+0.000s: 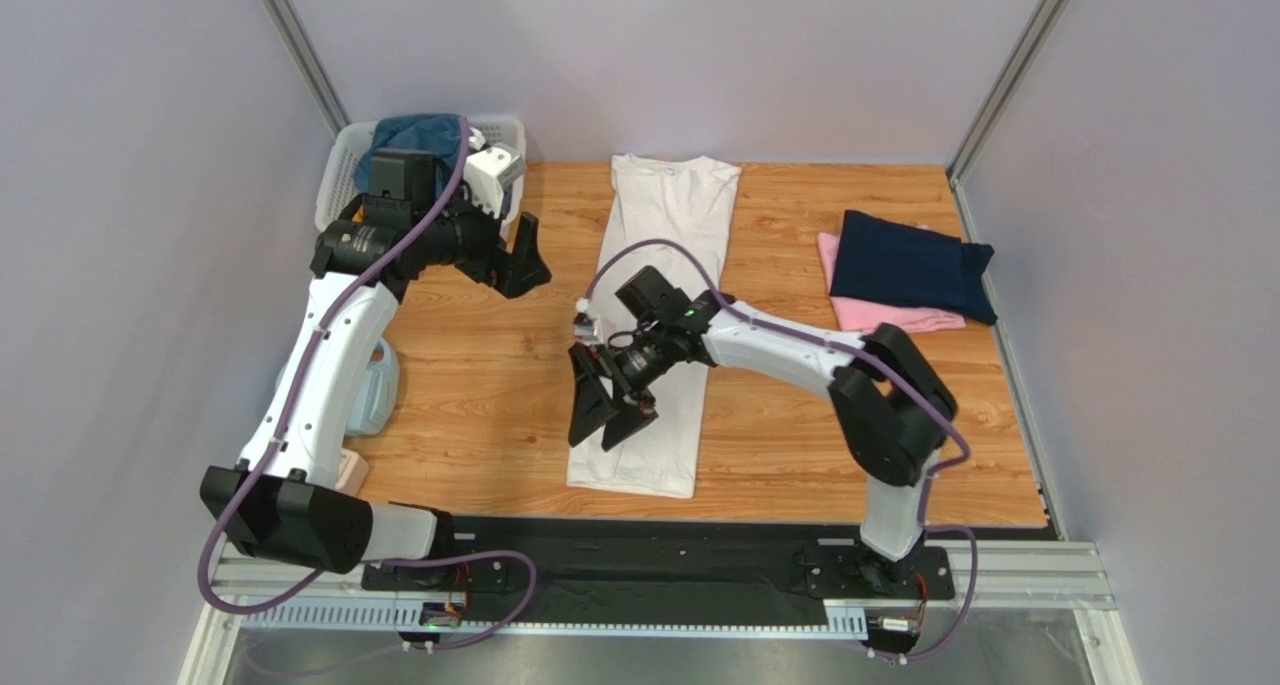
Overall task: Fold and stack the t-shirts
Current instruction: Rotate the tshirt 80 degrees
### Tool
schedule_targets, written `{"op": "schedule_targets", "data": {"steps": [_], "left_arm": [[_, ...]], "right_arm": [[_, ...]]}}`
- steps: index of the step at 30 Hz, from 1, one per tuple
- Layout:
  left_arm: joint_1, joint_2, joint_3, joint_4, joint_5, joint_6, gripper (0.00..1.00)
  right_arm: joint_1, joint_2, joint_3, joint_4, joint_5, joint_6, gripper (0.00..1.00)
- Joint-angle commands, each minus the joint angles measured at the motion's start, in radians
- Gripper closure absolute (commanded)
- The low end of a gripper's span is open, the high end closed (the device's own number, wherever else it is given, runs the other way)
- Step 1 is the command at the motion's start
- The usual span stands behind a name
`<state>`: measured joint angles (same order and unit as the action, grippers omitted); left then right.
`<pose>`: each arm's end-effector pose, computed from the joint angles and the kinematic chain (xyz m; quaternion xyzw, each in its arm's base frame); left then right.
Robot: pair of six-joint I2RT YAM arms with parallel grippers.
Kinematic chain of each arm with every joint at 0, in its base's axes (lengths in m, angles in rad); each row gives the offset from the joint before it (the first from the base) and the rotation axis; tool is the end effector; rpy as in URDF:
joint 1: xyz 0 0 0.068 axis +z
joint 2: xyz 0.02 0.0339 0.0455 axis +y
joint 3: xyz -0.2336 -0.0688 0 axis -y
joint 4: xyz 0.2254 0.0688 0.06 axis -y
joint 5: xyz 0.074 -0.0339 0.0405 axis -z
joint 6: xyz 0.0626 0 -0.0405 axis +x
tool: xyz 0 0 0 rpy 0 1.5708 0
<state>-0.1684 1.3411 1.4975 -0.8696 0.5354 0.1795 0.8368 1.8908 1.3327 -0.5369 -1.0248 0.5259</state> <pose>0.2675 -0.0779 0.3517 0.2601 0.8448 -0.2383 0.4023 0.2049 0.3070 0.1721 0.2453 -0.8189 -0.4994 0.1406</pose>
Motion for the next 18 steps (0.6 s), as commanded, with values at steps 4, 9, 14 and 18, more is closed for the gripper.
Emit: {"op": "schedule_targets", "data": {"steps": [4,9,14,18], "left_arm": [[-0.005,0.002,0.055,-0.171,0.112,0.014,0.00],[-0.068,0.026,0.014,-0.328,-0.084,0.075,0.00],[-0.126,-0.155,-0.140,-0.282,-0.262,0.124,0.00],[-0.126,-0.217,-0.198,-0.310,-0.328,0.141,0.00]], "right_arm": [[-0.157,-0.329,-0.292,-0.052,0.187,0.009,0.00],[-0.168,-0.482,-0.507,-0.009,0.359,0.077,0.00],[-0.166,-0.608,-0.612,-0.040,0.518,0.111,0.00],[-0.168,-0.711,-0.656,-0.055,0.565,0.140,0.00]]}}
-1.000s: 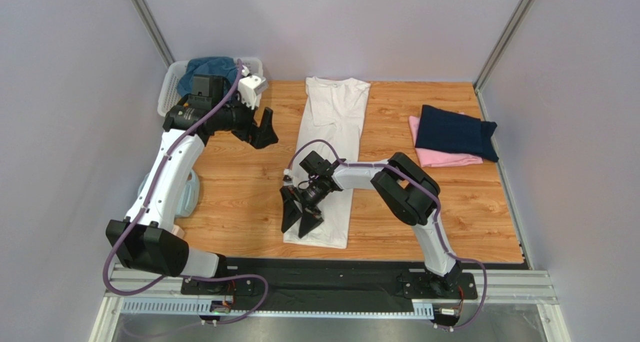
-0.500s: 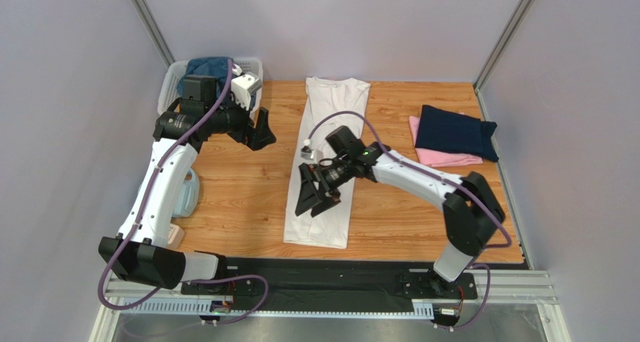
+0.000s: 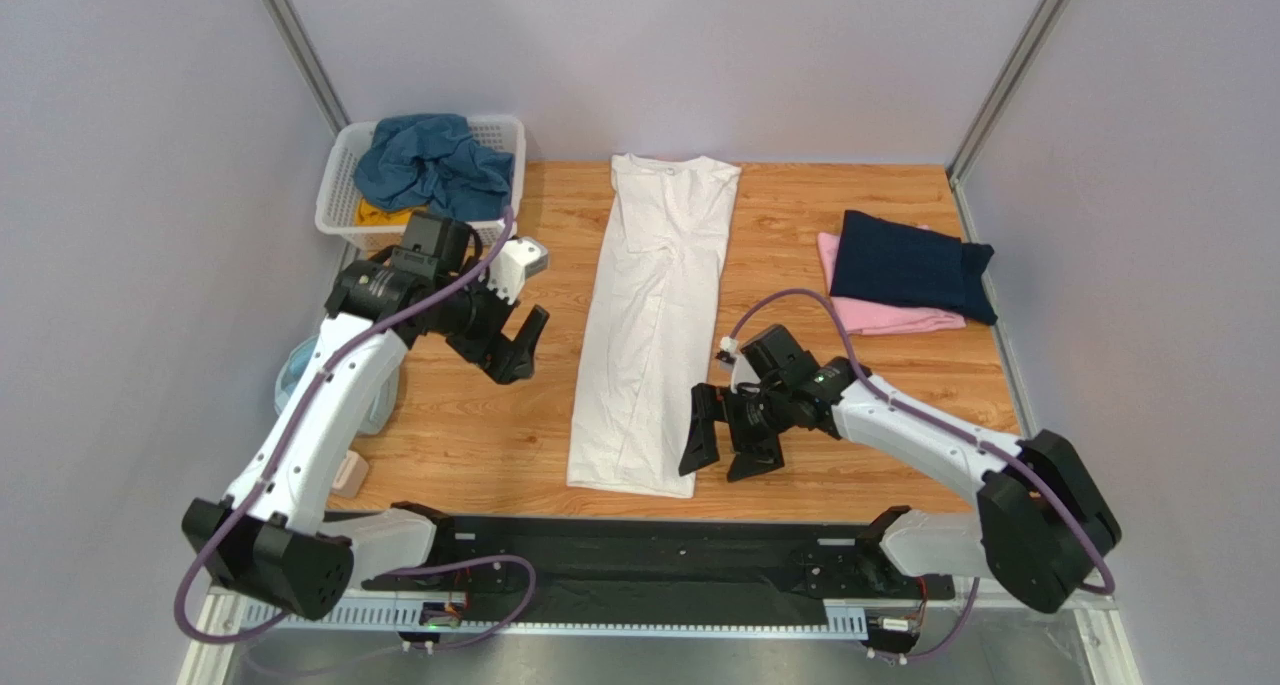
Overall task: Fold and stack the t-shirts
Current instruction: Rotate the tshirt 80 degrees
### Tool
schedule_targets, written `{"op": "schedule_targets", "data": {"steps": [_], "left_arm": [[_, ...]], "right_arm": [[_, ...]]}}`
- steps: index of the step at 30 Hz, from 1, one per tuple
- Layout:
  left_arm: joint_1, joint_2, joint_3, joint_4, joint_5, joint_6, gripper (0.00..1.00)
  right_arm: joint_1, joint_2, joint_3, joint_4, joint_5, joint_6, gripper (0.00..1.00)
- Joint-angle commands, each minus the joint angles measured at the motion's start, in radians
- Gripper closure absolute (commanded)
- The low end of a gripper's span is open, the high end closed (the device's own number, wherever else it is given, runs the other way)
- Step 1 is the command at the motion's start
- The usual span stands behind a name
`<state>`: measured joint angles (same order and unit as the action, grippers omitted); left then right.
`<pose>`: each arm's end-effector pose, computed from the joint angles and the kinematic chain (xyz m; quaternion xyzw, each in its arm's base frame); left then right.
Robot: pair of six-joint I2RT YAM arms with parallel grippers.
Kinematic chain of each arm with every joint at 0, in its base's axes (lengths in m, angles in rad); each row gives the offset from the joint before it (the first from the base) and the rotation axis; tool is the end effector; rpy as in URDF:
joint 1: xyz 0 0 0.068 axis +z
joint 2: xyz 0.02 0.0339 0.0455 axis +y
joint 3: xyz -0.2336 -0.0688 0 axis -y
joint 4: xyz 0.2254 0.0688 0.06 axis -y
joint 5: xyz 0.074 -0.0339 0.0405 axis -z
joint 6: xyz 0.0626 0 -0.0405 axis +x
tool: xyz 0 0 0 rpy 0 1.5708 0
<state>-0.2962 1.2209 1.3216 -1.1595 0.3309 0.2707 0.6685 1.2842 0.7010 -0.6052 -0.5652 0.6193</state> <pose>0.2077 -0.0847 0.2992 0.3069 0.9045 -0.1625 0.2477 0.1538 0.1642 0.1458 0.0762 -0.9412 -0.3285 0.0184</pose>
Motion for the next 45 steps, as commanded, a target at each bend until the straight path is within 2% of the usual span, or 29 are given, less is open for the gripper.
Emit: {"op": "schedule_targets", "data": {"steps": [1,2,8,10,11,17,22,25,29,30,36,41,45], "left_arm": [[0.003,-0.103,-0.034,-0.011,-0.171,0.045,0.00],[0.008,-0.110,-0.053,0.000,-0.243,0.044,0.00],[0.083,-0.191,-0.163,0.043,-0.366,0.053,0.00],[0.095,-0.207,-0.203,0.028,-0.310,0.097,0.00],[0.100,-0.205,-0.206,0.020,-0.238,0.099,0.00],[0.098,-0.034,-0.147,-0.080,0.083,0.074,0.00],[0.094,0.075,-0.147,-0.060,0.210,0.067,0.00],[0.094,0.133,-0.136,-0.057,0.256,0.070,0.01],[0.094,0.192,-0.142,-0.063,0.296,0.070,0.21],[0.094,0.204,-0.144,-0.062,0.298,0.071,0.22],[0.089,0.222,-0.174,-0.043,0.332,0.070,0.17],[-0.007,0.372,-0.197,-0.010,0.339,0.053,0.18],[-0.086,0.437,-0.217,0.072,0.361,0.009,0.11]], "right_arm": [[0.002,-0.120,-0.037,0.013,0.116,0.049,0.00],[0.002,-0.135,-0.061,0.019,0.126,0.063,0.00],[0.002,-0.246,-0.175,0.120,0.116,0.131,0.00],[0.002,-0.272,-0.201,0.146,0.133,0.141,0.00],[0.002,-0.272,-0.208,0.160,0.134,0.146,0.00],[0.000,-0.152,-0.233,0.292,0.097,0.192,0.01],[0.002,-0.102,-0.236,0.344,0.090,0.212,0.04],[0.000,-0.089,-0.241,0.361,0.090,0.220,0.05],[0.000,-0.062,-0.239,0.393,0.079,0.247,0.07],[0.002,-0.054,-0.238,0.416,0.071,0.258,0.07],[0.005,0.012,-0.227,0.487,0.044,0.312,0.09],[0.019,0.044,-0.219,0.519,0.047,0.336,0.09],[0.028,0.037,-0.232,0.539,0.051,0.361,0.10]]}}
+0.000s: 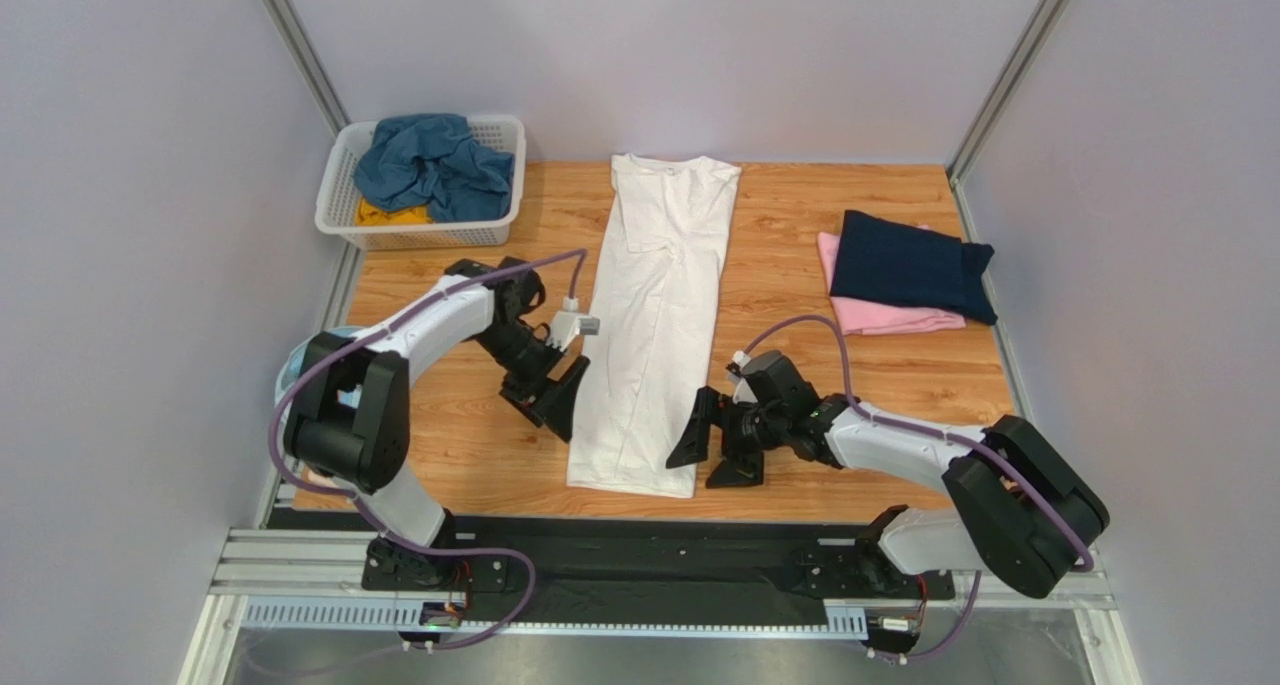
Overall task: Fold and stack the t-shirts
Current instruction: Rotate the tshirt 80 degrees, then grab the bottom of the folded rectangular tshirt with both arms
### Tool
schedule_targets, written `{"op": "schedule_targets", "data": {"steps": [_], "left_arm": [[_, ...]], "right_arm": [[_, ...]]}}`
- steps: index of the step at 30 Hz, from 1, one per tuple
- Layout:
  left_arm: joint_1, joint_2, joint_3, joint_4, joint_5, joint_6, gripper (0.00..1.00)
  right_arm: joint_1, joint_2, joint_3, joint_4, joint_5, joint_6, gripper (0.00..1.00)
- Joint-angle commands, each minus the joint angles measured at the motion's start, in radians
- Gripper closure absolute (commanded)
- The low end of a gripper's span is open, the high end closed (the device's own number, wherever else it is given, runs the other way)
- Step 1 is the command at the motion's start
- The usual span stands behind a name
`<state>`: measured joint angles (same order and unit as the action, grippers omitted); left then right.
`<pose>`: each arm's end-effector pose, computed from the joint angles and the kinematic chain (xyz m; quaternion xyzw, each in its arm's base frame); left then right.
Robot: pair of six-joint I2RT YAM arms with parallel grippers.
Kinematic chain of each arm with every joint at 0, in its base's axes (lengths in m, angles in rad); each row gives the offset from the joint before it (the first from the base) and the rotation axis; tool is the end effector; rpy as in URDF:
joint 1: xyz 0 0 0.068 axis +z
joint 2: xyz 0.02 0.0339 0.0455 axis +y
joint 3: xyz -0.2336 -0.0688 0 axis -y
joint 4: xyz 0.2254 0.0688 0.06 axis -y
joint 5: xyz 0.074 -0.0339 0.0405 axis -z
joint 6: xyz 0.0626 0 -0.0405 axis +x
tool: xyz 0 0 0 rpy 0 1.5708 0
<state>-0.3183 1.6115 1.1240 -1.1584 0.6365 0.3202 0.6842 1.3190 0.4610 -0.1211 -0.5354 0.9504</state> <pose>0.2234 -0.1128 0.1703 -0.2867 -0.9048 0.3127 0.0354 0.1549 0.1675 0.1023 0.0460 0.9246 0.3782 0.0078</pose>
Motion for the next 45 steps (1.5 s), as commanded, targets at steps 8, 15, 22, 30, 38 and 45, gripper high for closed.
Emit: {"op": "schedule_targets", "data": {"steps": [8,15,22,30,38,45], "left_arm": [[-0.097,0.071,-0.047,0.137,0.071,-0.078,0.15],[-0.114,0.114,-0.056,0.146,0.086,-0.110,0.18],[-0.140,0.140,-0.087,0.138,0.029,-0.110,0.21],[-0.148,0.209,-0.061,0.126,0.054,-0.118,0.29],[-0.151,0.223,-0.075,0.120,0.038,-0.112,0.32],[-0.214,0.211,-0.075,0.135,0.005,-0.135,0.32]], "right_arm": [[0.012,-0.009,0.004,0.049,0.020,0.034,0.10],[0.011,0.017,0.010,0.067,0.003,0.037,0.10],[0.012,0.022,0.031,0.048,-0.001,0.024,0.10],[0.012,0.140,0.090,0.077,-0.041,0.008,0.11],[0.012,0.167,0.107,0.083,-0.054,0.013,0.12],[0.012,0.163,0.087,0.103,-0.058,0.031,0.14]]}}
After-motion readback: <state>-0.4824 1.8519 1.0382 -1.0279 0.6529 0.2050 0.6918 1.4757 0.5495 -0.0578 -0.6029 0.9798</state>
